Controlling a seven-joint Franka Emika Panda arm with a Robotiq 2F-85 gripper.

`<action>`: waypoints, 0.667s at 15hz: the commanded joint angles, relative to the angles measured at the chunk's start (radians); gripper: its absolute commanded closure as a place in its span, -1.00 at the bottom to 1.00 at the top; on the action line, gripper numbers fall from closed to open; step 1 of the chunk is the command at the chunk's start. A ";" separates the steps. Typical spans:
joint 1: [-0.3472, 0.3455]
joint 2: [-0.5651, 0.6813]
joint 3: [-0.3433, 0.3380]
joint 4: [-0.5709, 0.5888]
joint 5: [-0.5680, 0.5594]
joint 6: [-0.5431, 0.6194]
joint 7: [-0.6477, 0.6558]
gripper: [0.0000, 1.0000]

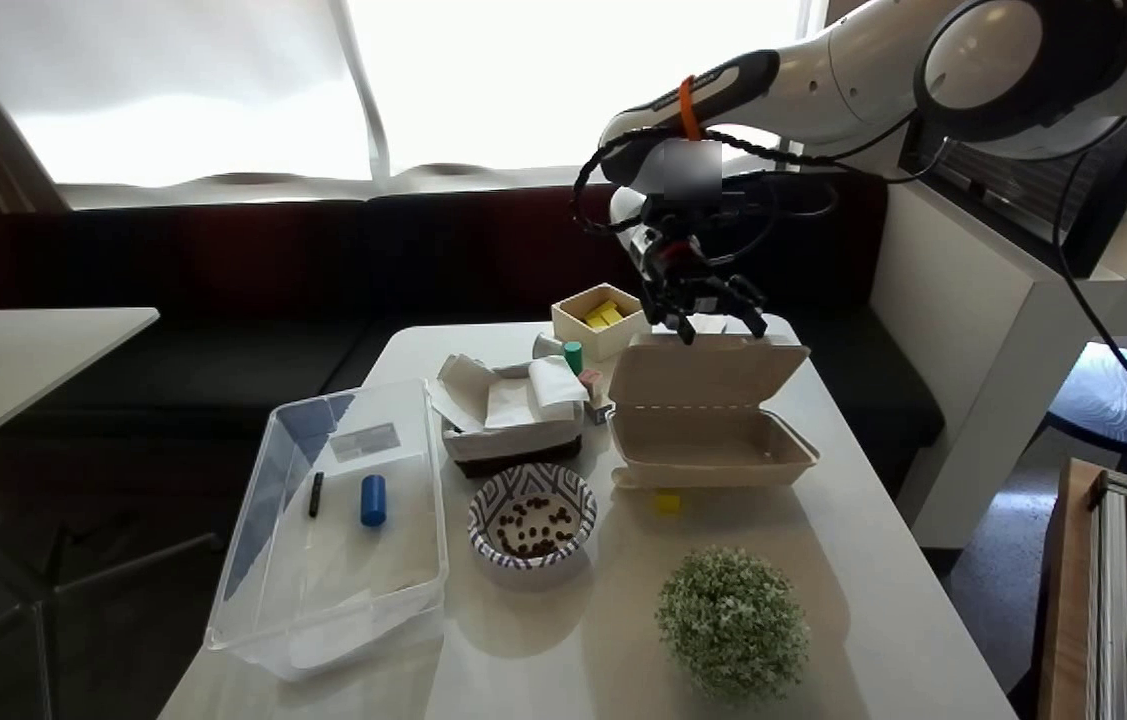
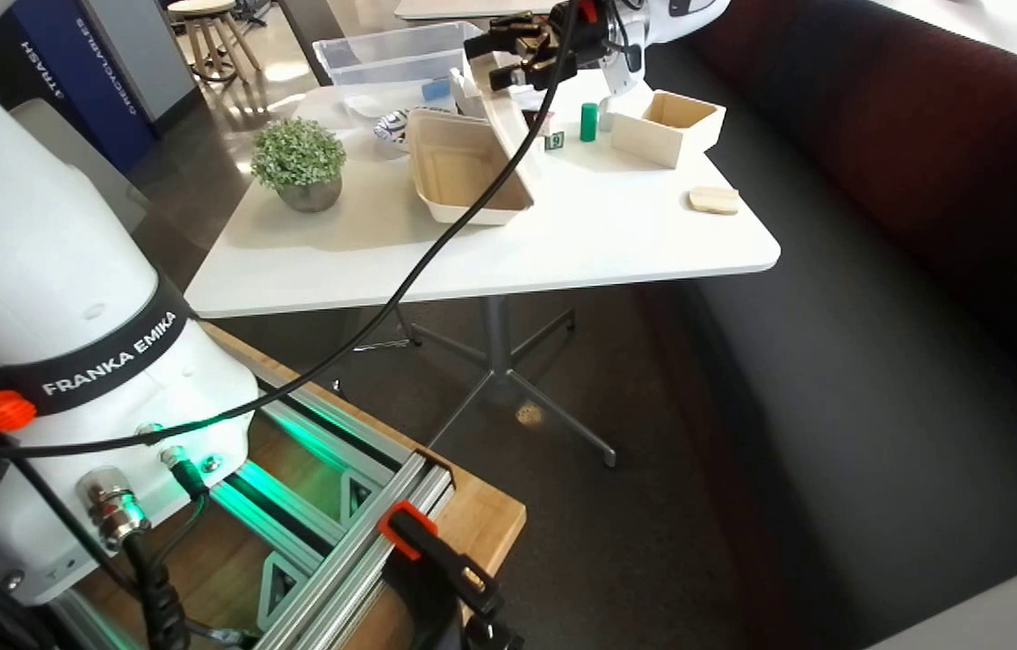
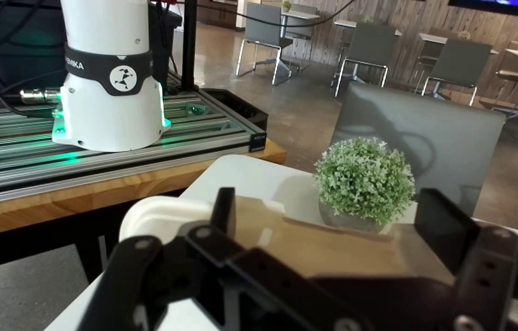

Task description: Close the lunch pack

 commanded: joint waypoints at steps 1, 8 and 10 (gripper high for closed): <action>0.011 -0.040 0.028 -0.112 -0.025 0.000 0.018 -1.00; 0.043 -0.024 0.083 -0.184 -0.021 0.000 0.117 -1.00; 0.046 -0.011 0.099 -0.197 -0.019 0.000 0.147 -1.00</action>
